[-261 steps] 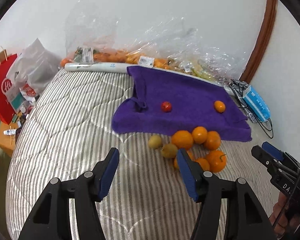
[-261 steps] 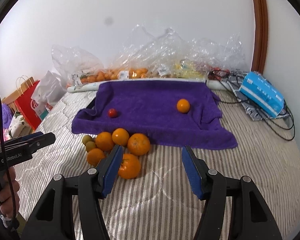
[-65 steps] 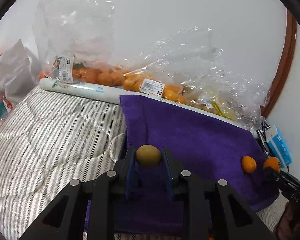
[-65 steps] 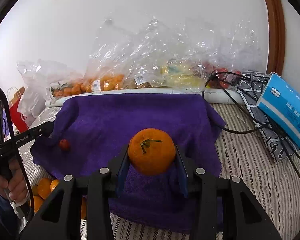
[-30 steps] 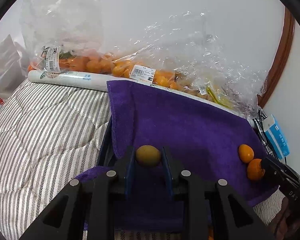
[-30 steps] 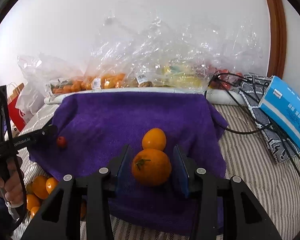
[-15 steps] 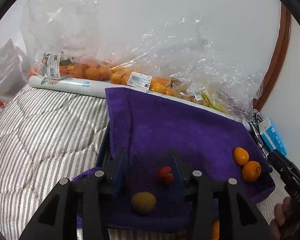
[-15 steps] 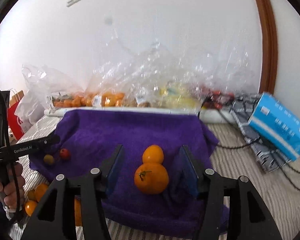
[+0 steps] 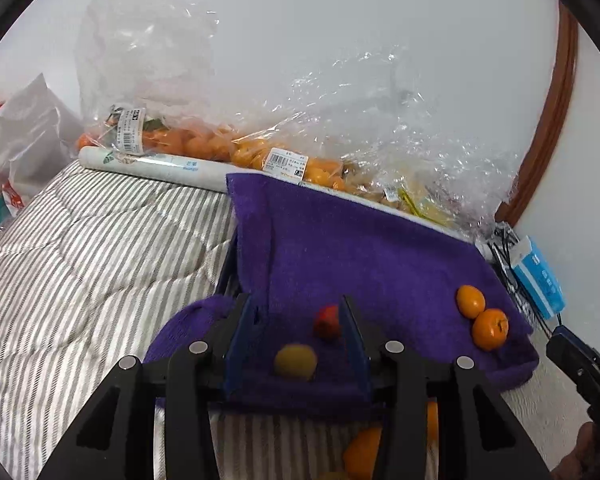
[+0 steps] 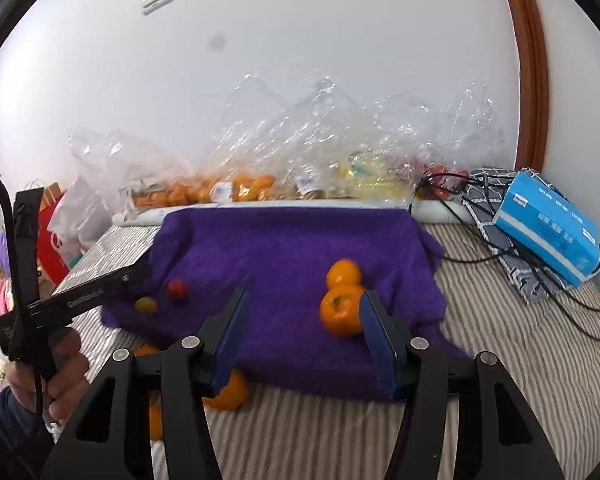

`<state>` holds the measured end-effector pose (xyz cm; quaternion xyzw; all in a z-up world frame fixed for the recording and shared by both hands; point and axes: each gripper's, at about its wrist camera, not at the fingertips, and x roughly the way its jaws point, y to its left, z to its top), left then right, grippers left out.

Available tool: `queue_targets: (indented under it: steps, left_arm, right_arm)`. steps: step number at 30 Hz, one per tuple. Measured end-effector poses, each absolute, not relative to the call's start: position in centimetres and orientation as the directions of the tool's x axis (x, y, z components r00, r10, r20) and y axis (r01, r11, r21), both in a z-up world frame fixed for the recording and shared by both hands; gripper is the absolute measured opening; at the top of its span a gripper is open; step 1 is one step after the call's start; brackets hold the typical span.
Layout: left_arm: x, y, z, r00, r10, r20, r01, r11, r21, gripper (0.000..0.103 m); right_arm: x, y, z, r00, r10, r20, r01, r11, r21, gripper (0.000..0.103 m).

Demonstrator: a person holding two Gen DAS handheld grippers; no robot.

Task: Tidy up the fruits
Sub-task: 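Lower the yellow-green fruit onto the towel and open the left tool, then grasp an orange with the right tool while the left tool grasps a yellow-green fruit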

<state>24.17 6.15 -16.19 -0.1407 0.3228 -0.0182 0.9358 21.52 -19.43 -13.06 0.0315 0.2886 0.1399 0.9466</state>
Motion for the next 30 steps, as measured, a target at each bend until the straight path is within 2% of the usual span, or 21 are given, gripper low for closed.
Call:
queue_targets:
  steps: [4, 7, 9, 13, 24, 30]
  left_arm:
    - [21.7, 7.0, -16.2, 0.800, -0.127, -0.586, -0.035, 0.966, -0.257, 0.042]
    - [20.0, 7.3, -16.2, 0.799, -0.098, -0.593, -0.046, 0.974, -0.223, 0.046]
    - [19.0, 8.0, -16.3, 0.791, -0.134, -0.596, -0.029, 0.966, -0.255, 0.046]
    - [17.8, 9.0, -16.1, 0.803, -0.105, -0.587, -0.053, 0.968, -0.246, 0.046]
    - [17.2, 11.2, -16.8, 0.784, -0.064, -0.617, -0.122, 0.959, -0.255, 0.046]
    - [17.3, 11.1, -16.9, 0.783, -0.065, -0.619, -0.120, 0.960, -0.254, 0.046]
  right_arm:
    - [19.6, -18.3, -13.1, 0.786, 0.308, -0.536, -0.264, 0.951, 0.160, 0.056]
    - [18.6, -17.3, -13.1, 0.780, 0.319, -0.539, -0.276, 0.947, 0.162, 0.056]
    - [18.0, -16.7, -13.0, 0.775, 0.325, -0.541, -0.280, 0.945, 0.168, 0.056]
    - [17.3, -15.8, -13.0, 0.773, 0.336, -0.538, -0.284, 0.942, 0.180, 0.056]
    - [16.7, -12.6, -16.7, 0.683, 0.348, -0.643, -0.322, 0.933, 0.162, 0.056]
    - [15.5, -10.5, -17.6, 0.640, 0.404, -0.654, -0.415, 0.898, 0.149, 0.055]
